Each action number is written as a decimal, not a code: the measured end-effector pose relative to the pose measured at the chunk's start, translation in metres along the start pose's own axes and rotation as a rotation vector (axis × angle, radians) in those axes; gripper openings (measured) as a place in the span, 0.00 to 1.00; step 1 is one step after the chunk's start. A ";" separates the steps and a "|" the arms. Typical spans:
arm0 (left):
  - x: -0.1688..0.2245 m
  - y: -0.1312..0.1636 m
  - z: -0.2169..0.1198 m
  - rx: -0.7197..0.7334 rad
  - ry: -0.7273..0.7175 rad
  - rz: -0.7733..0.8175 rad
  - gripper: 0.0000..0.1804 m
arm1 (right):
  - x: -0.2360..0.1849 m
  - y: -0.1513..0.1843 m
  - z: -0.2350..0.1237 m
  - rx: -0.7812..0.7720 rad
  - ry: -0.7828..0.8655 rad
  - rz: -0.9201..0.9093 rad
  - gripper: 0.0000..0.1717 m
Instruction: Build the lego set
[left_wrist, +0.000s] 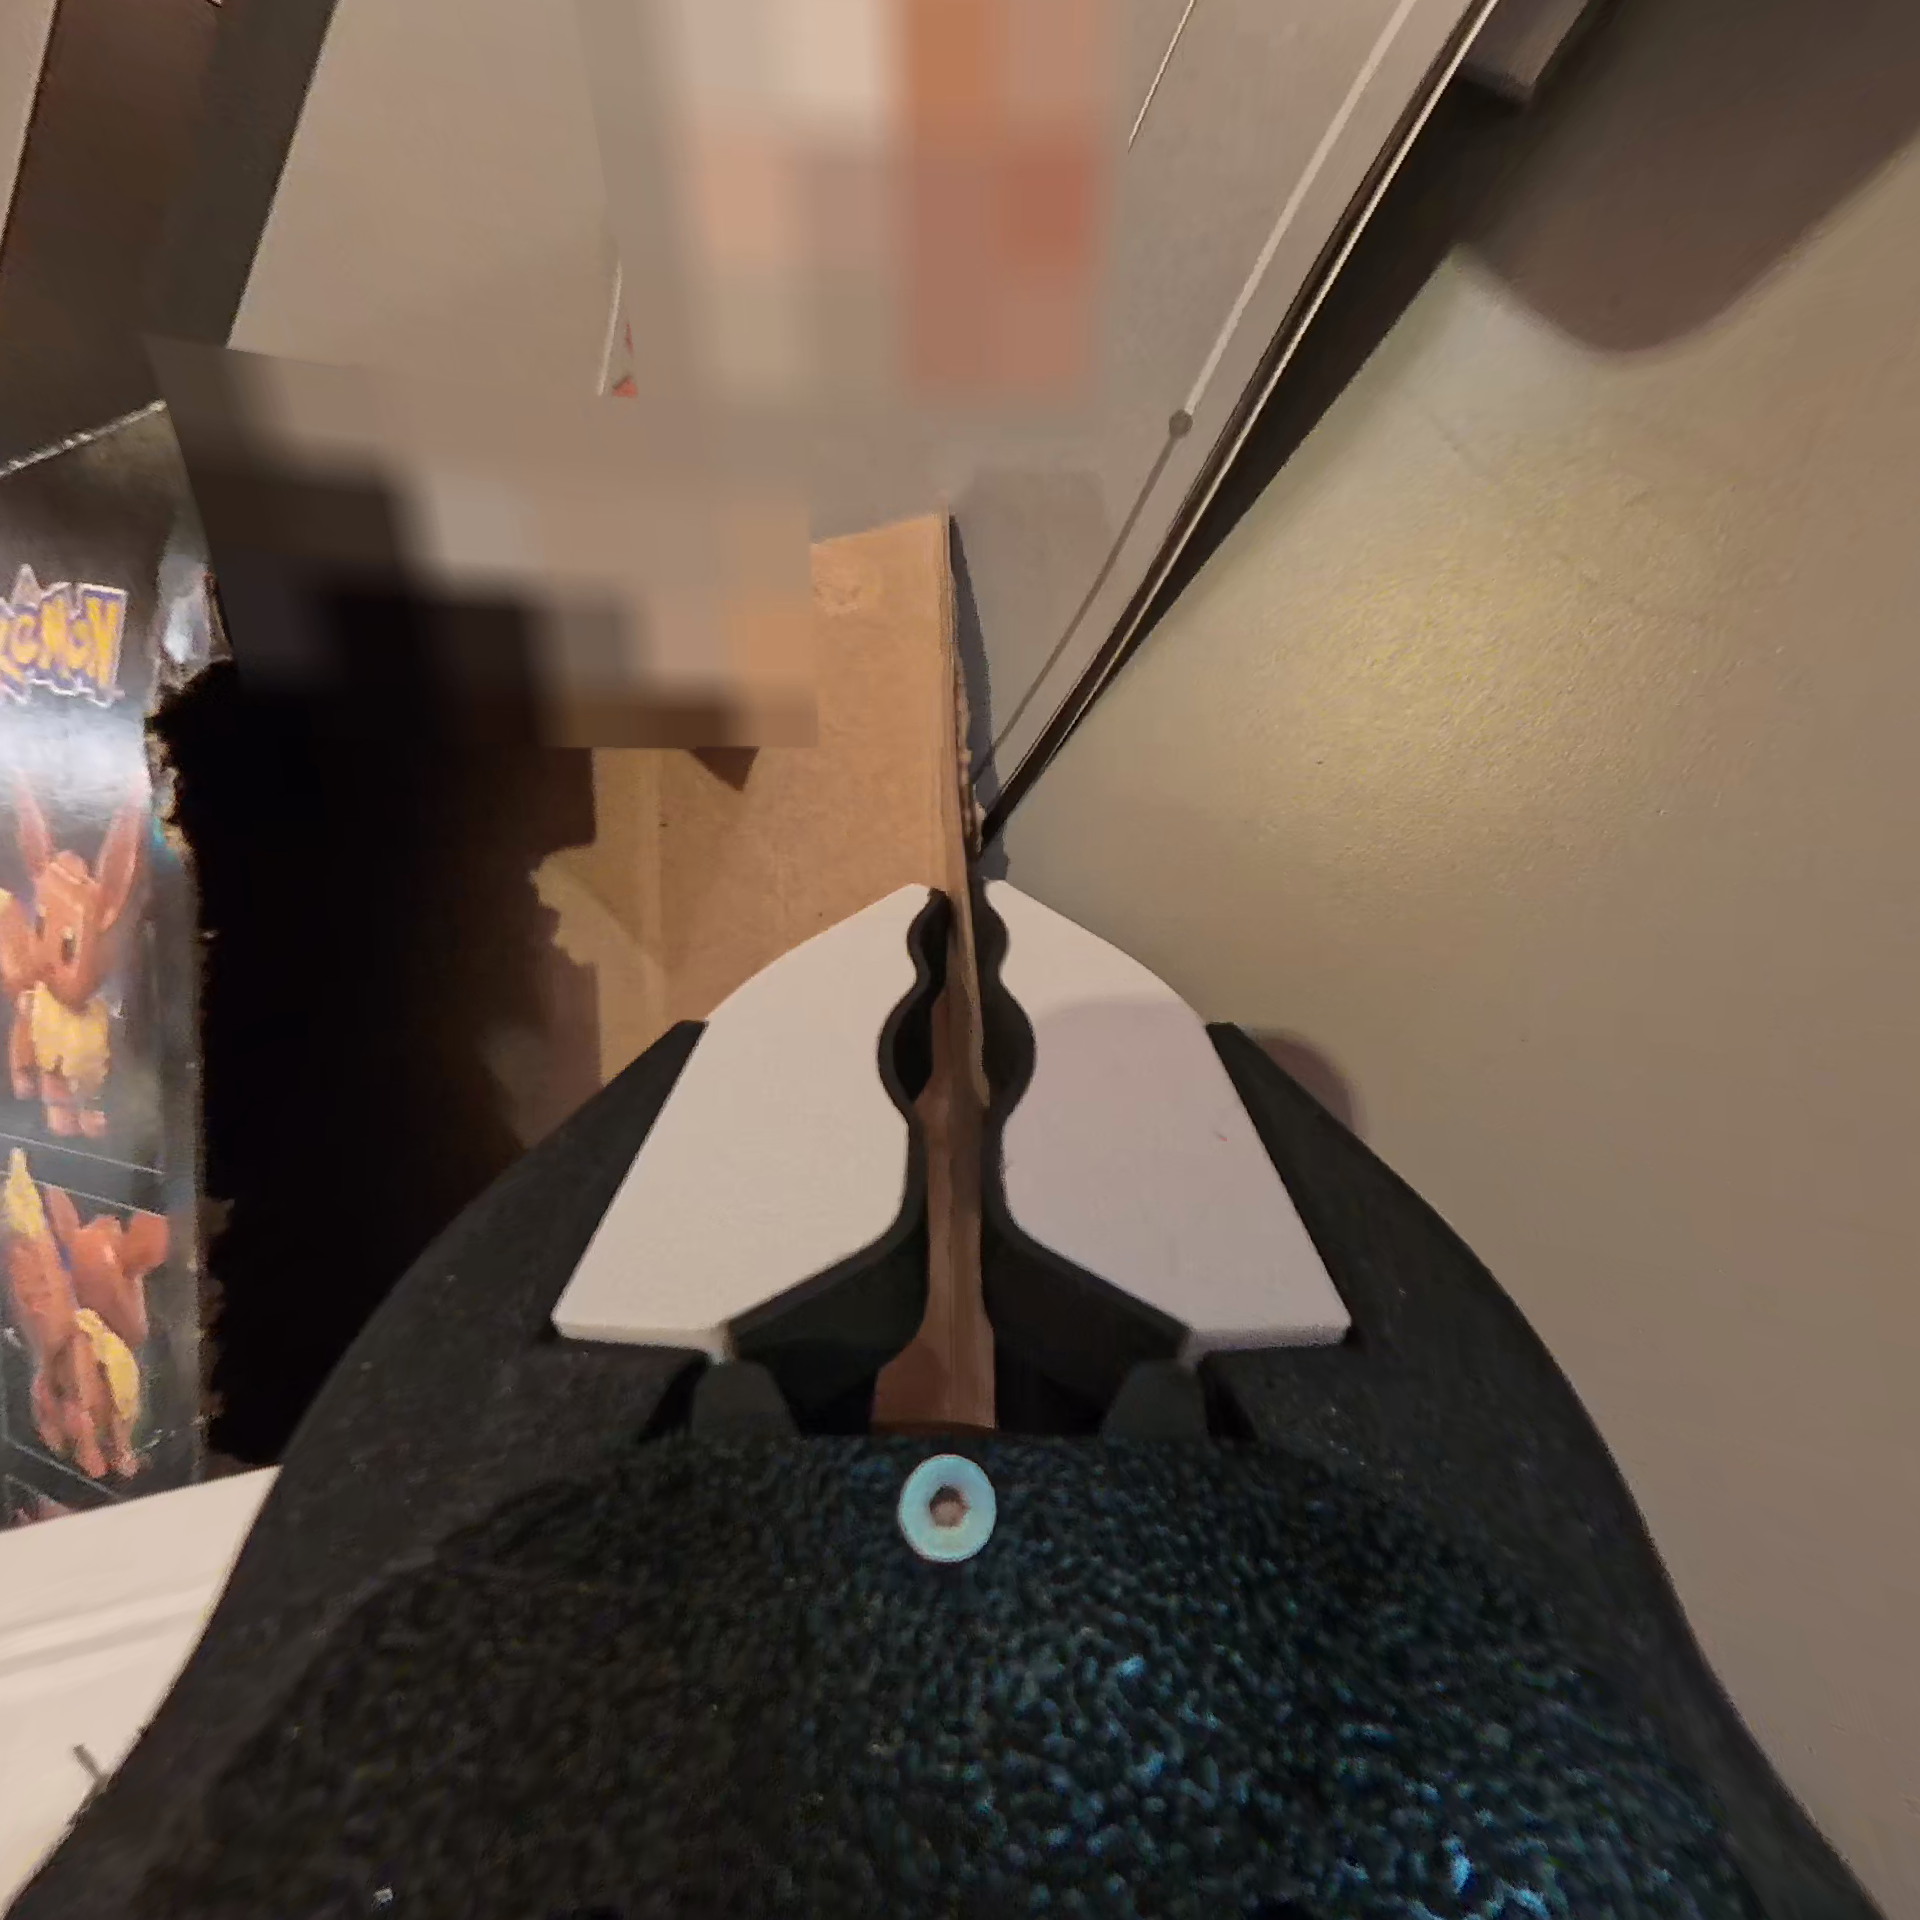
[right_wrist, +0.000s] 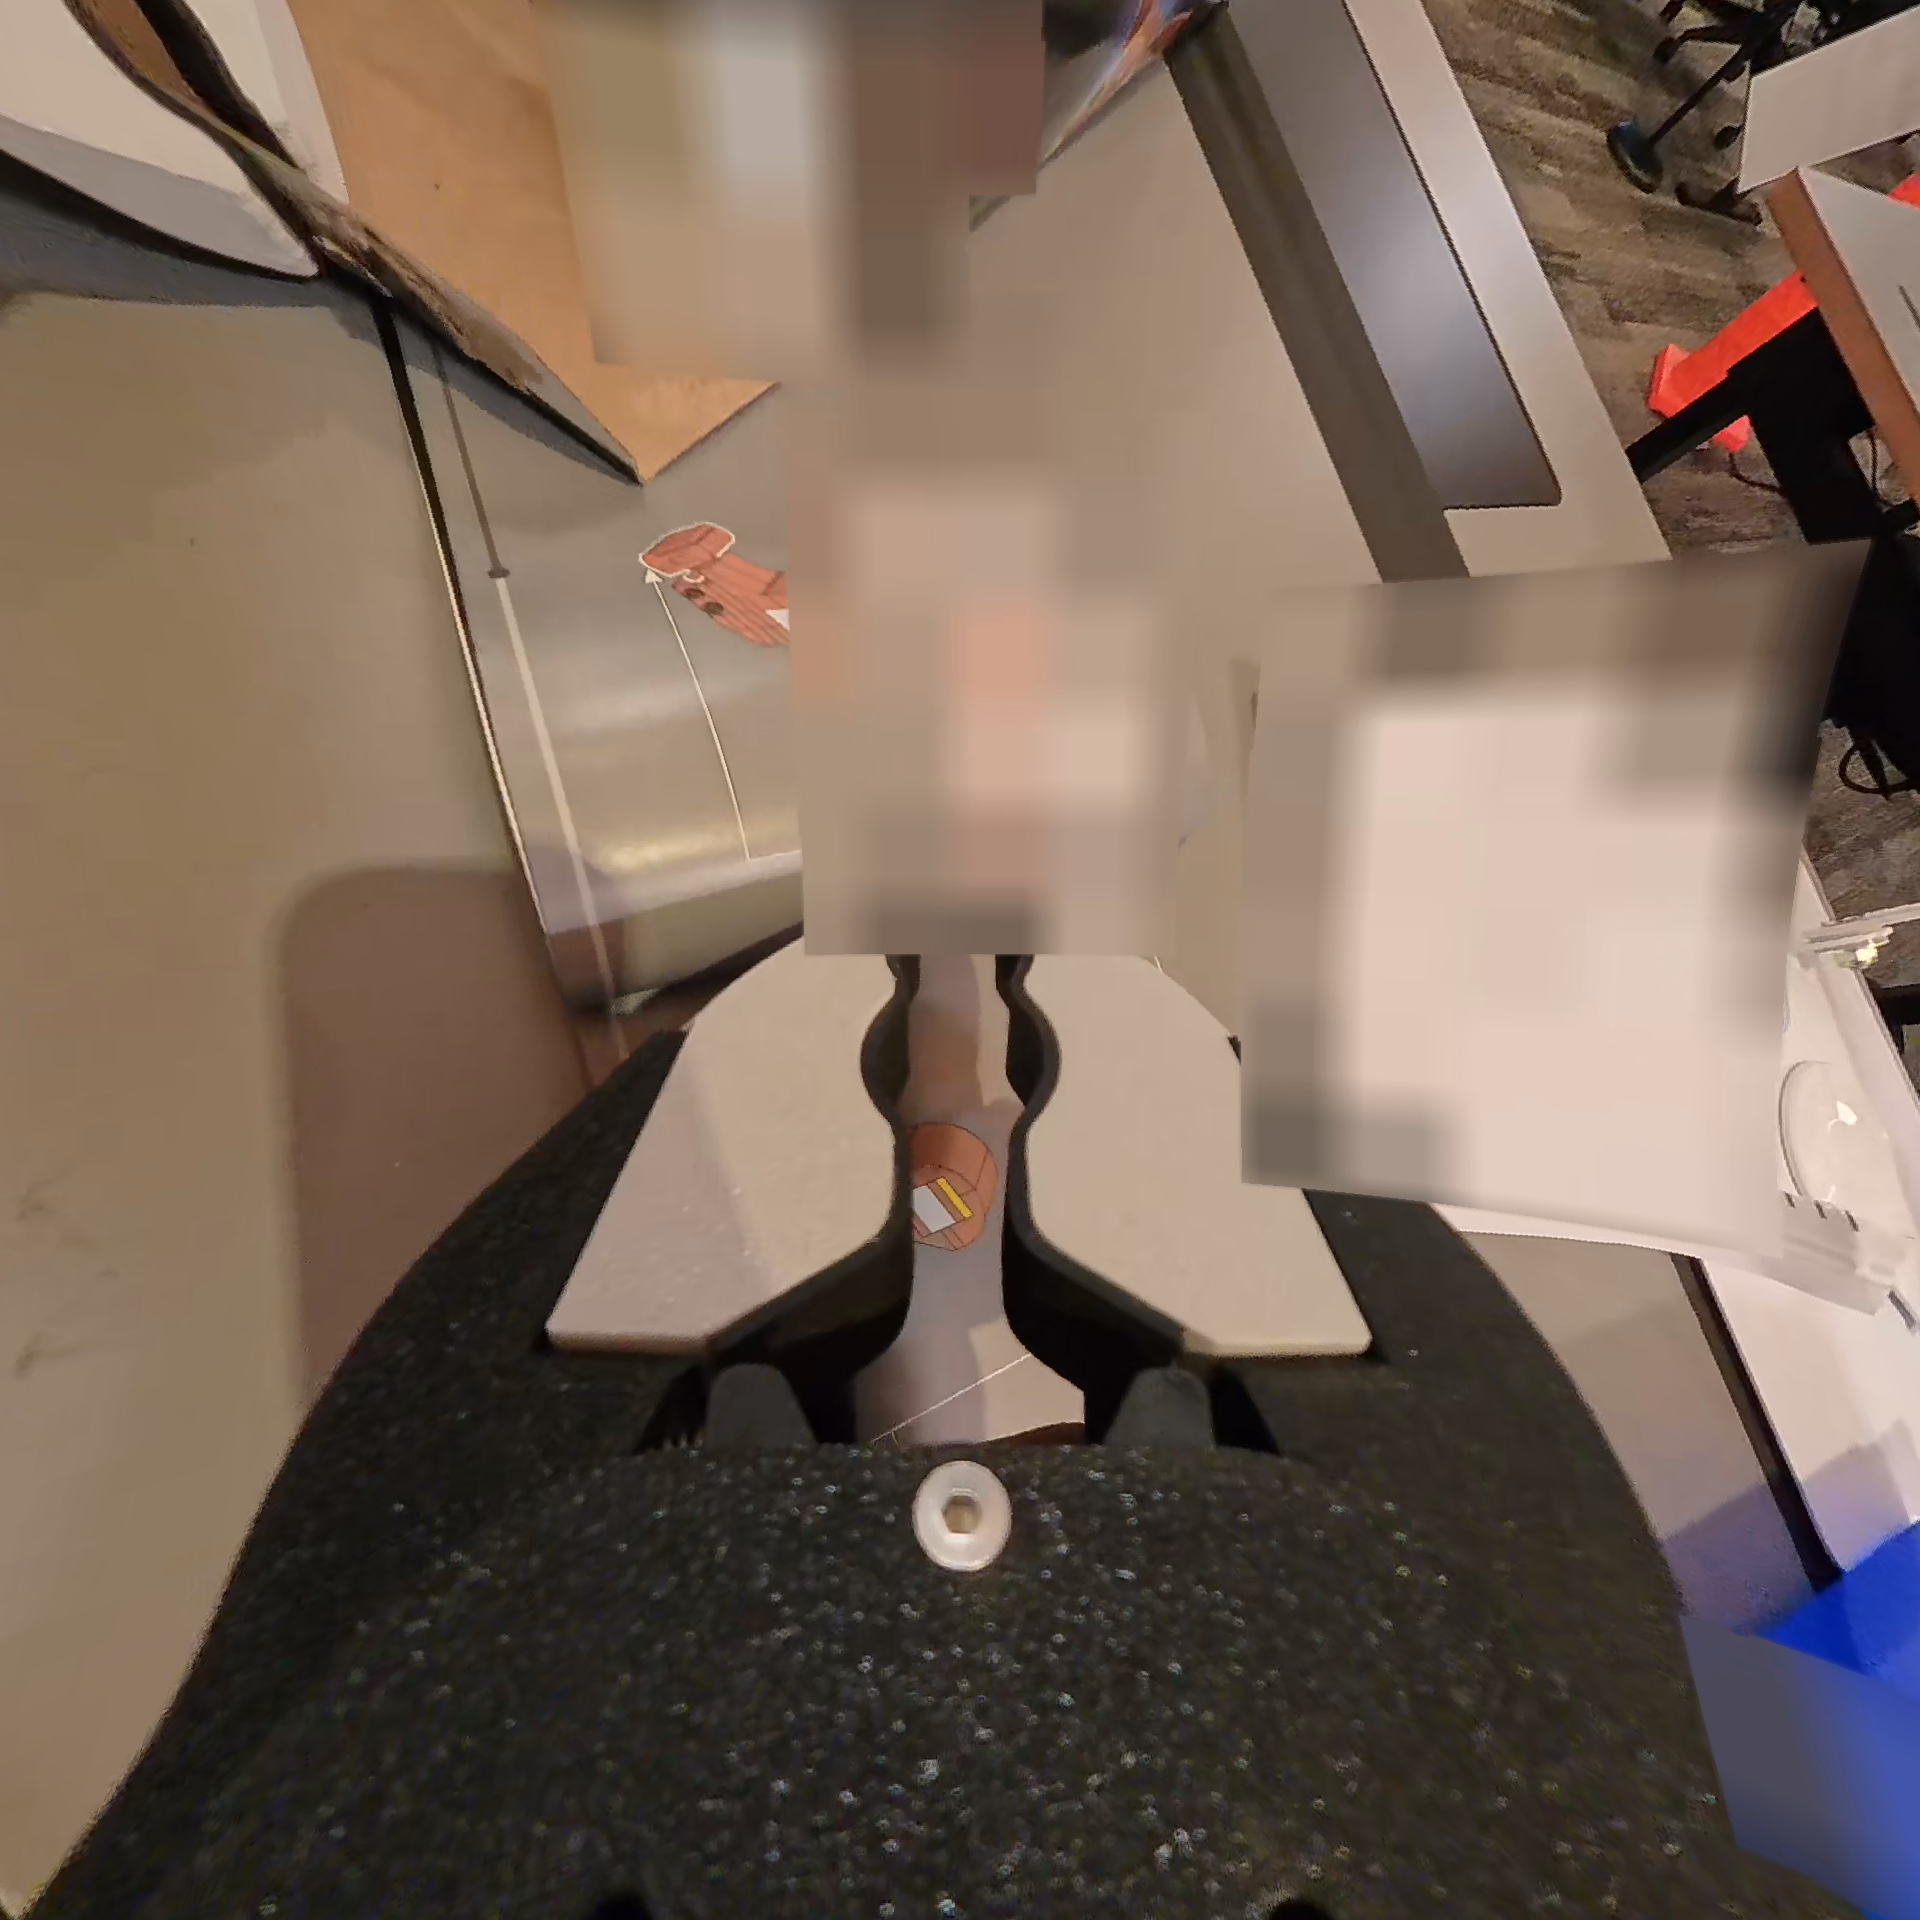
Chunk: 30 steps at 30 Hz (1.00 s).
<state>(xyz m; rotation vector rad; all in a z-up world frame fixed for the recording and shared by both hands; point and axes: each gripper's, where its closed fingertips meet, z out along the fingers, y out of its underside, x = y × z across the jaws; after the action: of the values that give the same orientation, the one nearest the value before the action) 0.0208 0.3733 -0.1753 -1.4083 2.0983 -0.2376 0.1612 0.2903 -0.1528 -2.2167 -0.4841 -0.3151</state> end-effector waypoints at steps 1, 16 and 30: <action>0.000 0.000 0.000 0.002 0.004 -0.003 0.02 | 0.000 0.001 0.000 -0.001 0.001 -0.001 0.08; 0.002 -0.046 -0.027 0.325 0.116 -0.172 0.07 | 0.018 -0.004 -0.051 0.162 0.026 0.177 0.07; 0.044 -0.100 -0.032 0.636 0.138 -0.113 0.03 | -0.012 0.059 -0.132 0.239 0.003 0.435 0.00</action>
<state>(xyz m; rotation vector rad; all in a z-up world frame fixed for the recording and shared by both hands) 0.0702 0.2865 -0.1202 -1.1344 1.8051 -0.9747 0.1687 0.1501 -0.1143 -2.0201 -0.0263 -0.0263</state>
